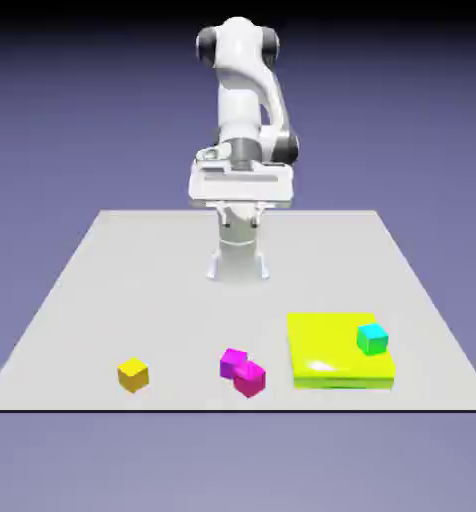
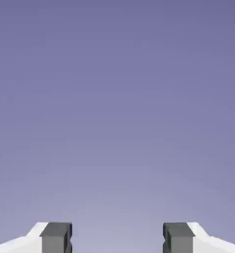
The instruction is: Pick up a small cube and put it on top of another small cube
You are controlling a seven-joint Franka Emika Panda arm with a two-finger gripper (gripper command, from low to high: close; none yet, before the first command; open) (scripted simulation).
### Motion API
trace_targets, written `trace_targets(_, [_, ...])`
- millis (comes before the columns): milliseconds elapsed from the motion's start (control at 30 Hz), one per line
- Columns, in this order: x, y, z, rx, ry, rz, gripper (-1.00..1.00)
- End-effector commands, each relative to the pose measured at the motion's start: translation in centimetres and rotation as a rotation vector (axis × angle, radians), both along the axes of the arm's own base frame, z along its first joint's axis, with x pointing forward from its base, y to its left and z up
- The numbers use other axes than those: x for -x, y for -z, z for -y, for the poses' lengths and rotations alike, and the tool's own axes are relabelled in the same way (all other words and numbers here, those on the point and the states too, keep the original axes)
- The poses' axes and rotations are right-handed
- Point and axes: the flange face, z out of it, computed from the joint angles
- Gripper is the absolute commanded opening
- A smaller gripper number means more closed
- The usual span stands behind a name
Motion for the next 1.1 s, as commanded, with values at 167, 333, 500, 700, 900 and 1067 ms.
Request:
trace_targets(167, [-3.8, 5.1, 4.9, -0.077, 0.178, -0.167, 0.00])
trace_targets(333, [-6.0, 10.3, 9.6, -0.137, 0.334, -0.302, 0.00])
trace_targets(500, [-6.9, 16.1, 14.5, -0.191, 0.496, -0.433, 0.00])
trace_targets(700, [-6.4, 23.7, 20.4, -0.248, 0.696, -0.587, 0.00])
trace_targets(900, [-6.3, 29.4, 22.0, -0.259, 0.744, -0.624, 0.00])
trace_targets(1067, [-6.3, 32.6, 22.1, -0.261, 0.745, -0.624, -1.00])
